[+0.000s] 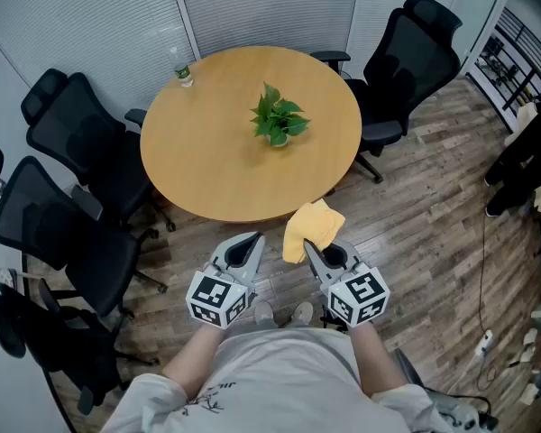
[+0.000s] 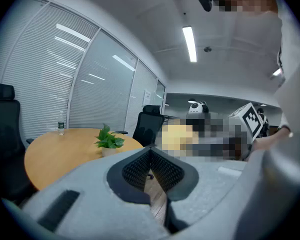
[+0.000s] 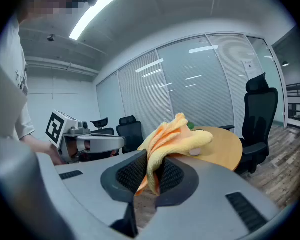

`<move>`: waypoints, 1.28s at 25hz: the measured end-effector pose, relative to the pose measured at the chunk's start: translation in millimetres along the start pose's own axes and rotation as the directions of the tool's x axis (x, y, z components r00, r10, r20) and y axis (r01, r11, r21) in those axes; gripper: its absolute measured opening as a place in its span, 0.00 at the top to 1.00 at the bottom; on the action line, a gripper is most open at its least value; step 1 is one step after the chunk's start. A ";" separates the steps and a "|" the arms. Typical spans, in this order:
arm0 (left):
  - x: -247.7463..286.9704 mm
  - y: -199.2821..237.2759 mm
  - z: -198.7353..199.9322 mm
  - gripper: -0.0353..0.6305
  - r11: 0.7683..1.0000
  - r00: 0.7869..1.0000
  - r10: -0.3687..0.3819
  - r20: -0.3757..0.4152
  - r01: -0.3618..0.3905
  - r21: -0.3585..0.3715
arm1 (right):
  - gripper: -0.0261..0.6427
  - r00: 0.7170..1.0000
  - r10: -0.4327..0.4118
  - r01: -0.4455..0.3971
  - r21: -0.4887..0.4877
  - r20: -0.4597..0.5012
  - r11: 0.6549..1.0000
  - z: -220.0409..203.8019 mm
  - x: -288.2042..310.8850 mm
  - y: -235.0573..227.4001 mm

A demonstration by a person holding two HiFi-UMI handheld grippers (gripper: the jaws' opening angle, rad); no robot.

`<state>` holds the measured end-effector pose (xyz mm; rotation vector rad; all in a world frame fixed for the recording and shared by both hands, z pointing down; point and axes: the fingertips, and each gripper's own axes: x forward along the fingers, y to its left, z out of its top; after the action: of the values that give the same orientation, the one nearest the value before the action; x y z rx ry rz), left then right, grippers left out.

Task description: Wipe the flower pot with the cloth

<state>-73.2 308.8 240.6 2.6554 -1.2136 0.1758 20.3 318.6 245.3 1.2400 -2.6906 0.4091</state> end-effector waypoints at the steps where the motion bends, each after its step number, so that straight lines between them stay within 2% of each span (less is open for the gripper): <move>1: -0.2 -1.2 -0.3 0.93 1.000 1.000 -0.003 -0.003 0.003 0.001 | 0.89 1.000 0.000 0.000 0.002 0.000 1.000 0.1 -0.8 0.1; 12: -6.4 -1.4 -0.2 0.93 1.000 1.000 -0.009 -0.003 0.009 0.006 | 0.89 1.000 -0.015 0.015 -0.001 -0.005 1.000 -3.1 -3.8 1.2; 16: -7.8 0.4 -0.9 0.93 1.000 1.000 -0.005 -0.003 0.005 0.000 | 0.89 1.000 -0.011 0.010 0.039 0.023 0.999 0.3 -5.5 1.4; 24: -11.6 1.8 -2.2 0.93 0.999 0.999 -0.035 0.004 0.035 -0.002 | 0.89 0.999 -0.046 0.045 0.039 0.023 0.998 -1.3 -4.4 5.5; 32: -26.2 26.7 -2.1 0.93 1.000 1.000 -0.028 0.003 0.028 -0.010 | 0.89 0.996 -0.083 0.081 0.060 0.035 0.995 -0.4 5.0 15.7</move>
<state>-110.6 311.4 241.4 2.6630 -1.1745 0.1604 5.1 325.0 244.1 1.3824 -2.6651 0.4617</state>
